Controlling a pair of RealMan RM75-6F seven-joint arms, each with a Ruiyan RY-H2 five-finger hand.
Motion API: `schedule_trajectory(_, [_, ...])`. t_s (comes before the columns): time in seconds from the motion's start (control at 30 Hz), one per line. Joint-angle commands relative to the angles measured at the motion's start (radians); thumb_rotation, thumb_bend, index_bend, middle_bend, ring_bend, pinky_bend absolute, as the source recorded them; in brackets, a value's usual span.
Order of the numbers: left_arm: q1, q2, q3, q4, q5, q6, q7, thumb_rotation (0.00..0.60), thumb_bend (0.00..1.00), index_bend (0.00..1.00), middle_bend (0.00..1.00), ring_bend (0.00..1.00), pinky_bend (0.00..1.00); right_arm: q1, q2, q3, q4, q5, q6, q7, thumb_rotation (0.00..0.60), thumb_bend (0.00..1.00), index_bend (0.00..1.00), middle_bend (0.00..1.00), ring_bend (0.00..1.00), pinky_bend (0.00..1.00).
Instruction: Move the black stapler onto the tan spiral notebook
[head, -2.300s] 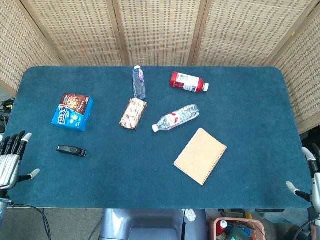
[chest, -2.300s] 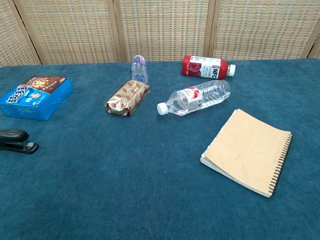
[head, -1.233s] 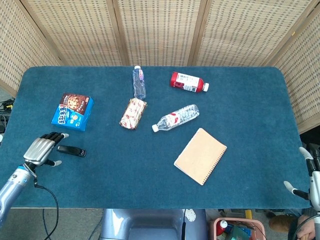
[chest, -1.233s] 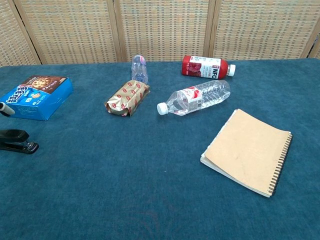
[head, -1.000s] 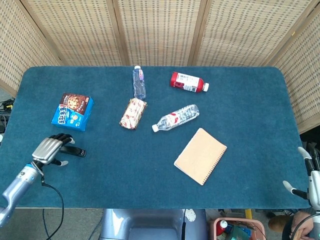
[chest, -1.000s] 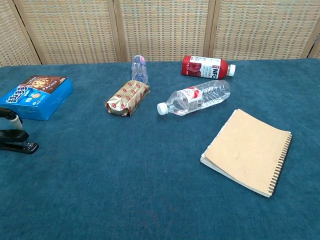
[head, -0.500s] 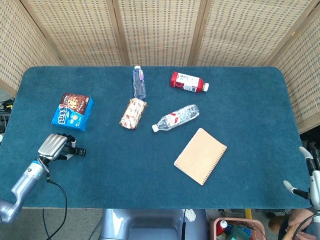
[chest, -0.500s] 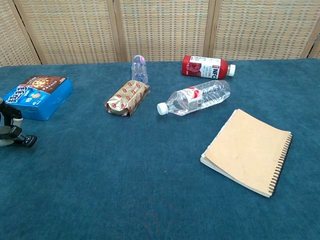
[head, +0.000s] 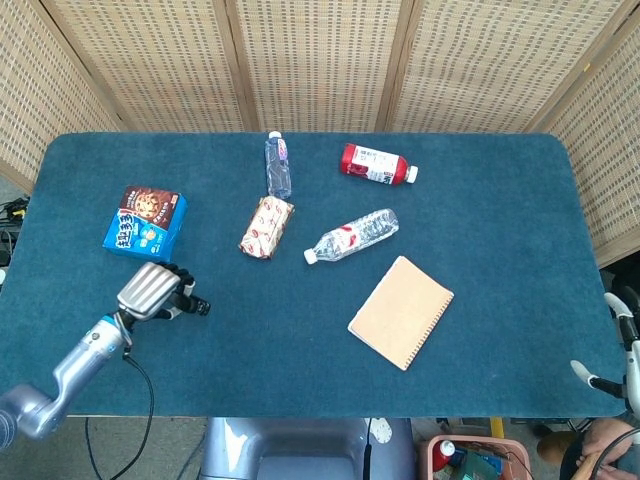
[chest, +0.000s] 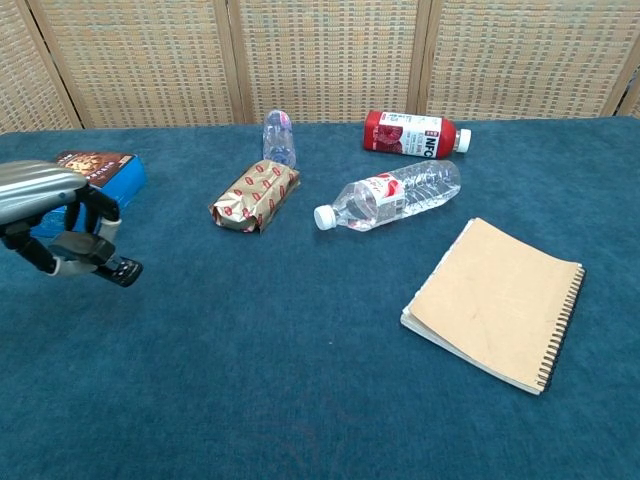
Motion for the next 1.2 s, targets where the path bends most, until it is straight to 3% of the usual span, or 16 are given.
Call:
schedule_trajectory(0.03, [-0.094, -0.023, -0.055, -0.102, -0.015, -0.090, 0.168, 0.600, 0.32, 0.61, 0.52, 0.45, 0.48, 0.001, 0.001, 0.004, 0.007, 0.014, -0.008, 0.006, 0.600, 0.00, 0.00, 0.00, 0.00, 0.00])
schedule_trajectory(0.3, [-0.256, -0.210, -0.166, -0.076, -0.145, -0.265, 0.435, 0.600, 0.32, 0.61, 0.52, 0.45, 0.48, 0.000, 0.001, 0.017, 0.022, 0.054, -0.020, 0.015, 0.600, 0.00, 0.00, 0.00, 0.00, 0.00])
schedule_trajectory(0.53, [-0.377, -0.389, -0.235, 0.029, -0.245, -0.335, 0.547, 0.600, 0.32, 0.61, 0.52, 0.45, 0.48, -0.009, 0.007, 0.031, 0.039, 0.097, -0.024, 0.037, 0.600, 0.00, 0.00, 0.00, 0.00, 0.00])
schedule_trajectory(0.63, [-0.401, -0.430, -0.241, 0.068, -0.274, -0.342, 0.570, 0.600, 0.32, 0.61, 0.52, 0.45, 0.47, -0.012, 0.009, 0.034, 0.043, 0.105, -0.026, 0.046, 0.600, 0.00, 0.00, 0.00, 0.00, 0.00])
schedule_trajectory(0.77, [-0.421, -0.454, -0.230, 0.082, -0.315, -0.363, 0.617, 0.600, 0.32, 0.60, 0.42, 0.42, 0.42, -0.015, 0.013, 0.036, 0.043, 0.109, -0.025, 0.055, 0.600, 0.00, 0.00, 0.00, 0.00, 0.00])
schedule_trajectory(0.83, [-0.422, -0.451, -0.223, 0.076, -0.340, -0.372, 0.640, 0.600, 0.25, 0.49, 0.33, 0.32, 0.36, -0.016, 0.013, 0.036, 0.043, 0.107, -0.024, 0.056, 0.600, 0.00, 0.00, 0.00, 0.00, 0.00])
schedule_trajectory(0.9, [-0.421, -0.437, -0.220, 0.054, -0.373, -0.383, 0.660, 0.600, 0.07, 0.20, 0.13, 0.13, 0.23, -0.018, 0.014, 0.035, 0.043, 0.105, -0.024, 0.058, 0.600, 0.00, 0.00, 0.00, 0.00, 0.00])
schedule_trajectory(0.97, [-0.415, -0.416, -0.223, 0.016, -0.393, -0.376, 0.658, 0.600, 0.00, 0.03, 0.02, 0.02, 0.13, -0.018, 0.014, 0.034, 0.043, 0.102, -0.023, 0.059, 0.600, 0.00, 0.00, 0.00, 0.00, 0.00])
schedule_trajectory(1.2, [-0.370, -0.296, -0.228, -0.150, -0.348, -0.273, 0.589, 0.600, 0.00, 0.00, 0.00, 0.00, 0.03, -0.018, 0.015, 0.032, 0.041, 0.091, -0.021, 0.060, 0.600, 0.00, 0.00, 0.00, 0.00, 0.00])
